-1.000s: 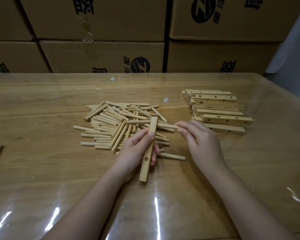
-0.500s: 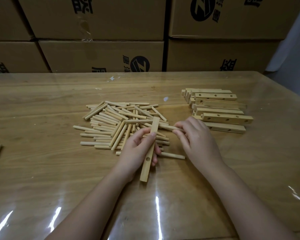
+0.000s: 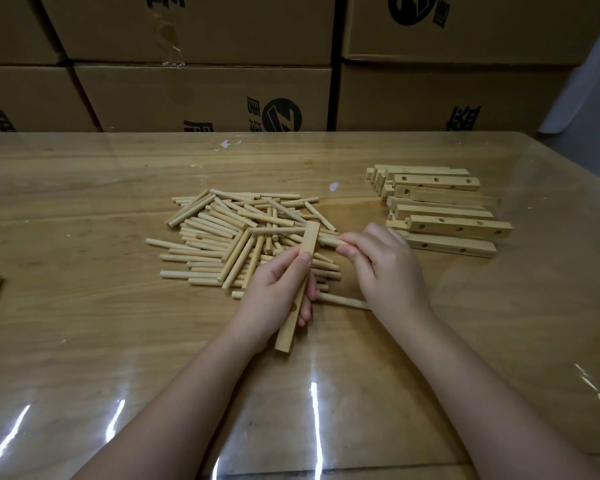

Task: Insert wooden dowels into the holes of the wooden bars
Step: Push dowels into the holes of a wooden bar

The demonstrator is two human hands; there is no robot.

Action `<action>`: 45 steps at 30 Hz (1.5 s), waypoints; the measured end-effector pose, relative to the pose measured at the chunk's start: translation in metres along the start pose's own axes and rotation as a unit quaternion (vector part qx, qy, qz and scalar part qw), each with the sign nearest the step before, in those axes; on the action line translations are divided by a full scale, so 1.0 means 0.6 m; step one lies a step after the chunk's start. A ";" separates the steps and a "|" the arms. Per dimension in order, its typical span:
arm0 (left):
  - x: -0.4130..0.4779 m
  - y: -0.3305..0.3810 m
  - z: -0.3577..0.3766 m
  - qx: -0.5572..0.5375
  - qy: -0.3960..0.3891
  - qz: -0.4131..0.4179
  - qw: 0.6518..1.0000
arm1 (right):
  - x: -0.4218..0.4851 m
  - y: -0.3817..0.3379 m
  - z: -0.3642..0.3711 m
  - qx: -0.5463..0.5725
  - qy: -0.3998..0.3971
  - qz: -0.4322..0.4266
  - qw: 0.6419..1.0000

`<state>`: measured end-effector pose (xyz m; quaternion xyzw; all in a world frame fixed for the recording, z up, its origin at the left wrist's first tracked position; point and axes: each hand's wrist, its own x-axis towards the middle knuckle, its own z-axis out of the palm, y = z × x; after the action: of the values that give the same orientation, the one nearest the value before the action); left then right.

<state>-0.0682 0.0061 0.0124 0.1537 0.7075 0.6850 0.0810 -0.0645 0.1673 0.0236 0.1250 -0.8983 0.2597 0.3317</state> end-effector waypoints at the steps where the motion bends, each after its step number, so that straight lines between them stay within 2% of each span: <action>1: 0.000 0.000 0.000 -0.001 -0.002 -0.001 1.000 | 0.000 0.000 0.000 0.000 -0.001 0.001 1.000; 13: -0.006 0.007 0.002 0.035 -0.012 0.009 0.999 | 0.000 0.006 -0.003 0.044 -0.057 0.052 0.996; 17: -0.007 0.008 0.002 0.037 -0.025 0.021 0.999 | 0.001 0.010 -0.006 0.096 -0.091 0.102 0.986; 22: -0.007 0.007 0.003 0.039 -0.028 0.019 0.999 | 0.003 0.018 -0.009 0.108 -0.136 0.139 0.975; 30: -0.003 -0.001 0.004 0.045 0.012 0.011 0.999 | 0.004 0.007 -0.005 0.077 -0.068 0.068 0.992; 34: -0.003 0.001 0.002 0.037 -0.006 0.019 0.999 | 0.003 0.004 -0.003 0.095 -0.046 0.075 0.992; 39: -0.003 0.000 0.002 0.023 -0.014 0.014 1.000 | 0.003 0.009 -0.007 0.102 -0.079 0.087 0.988; 43: 0.001 -0.004 0.003 -0.032 0.008 -0.014 0.999 | 0.002 0.018 -0.008 0.106 -0.091 0.100 0.985; 45: 0.003 -0.003 -0.001 -0.058 0.031 -0.026 0.997 | -0.001 0.026 -0.014 0.140 -0.069 0.140 0.978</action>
<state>-0.0704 0.0061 0.0108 0.1090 0.6725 0.7271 0.0850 -0.0659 0.1848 0.0225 0.0610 -0.8824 0.4175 0.2082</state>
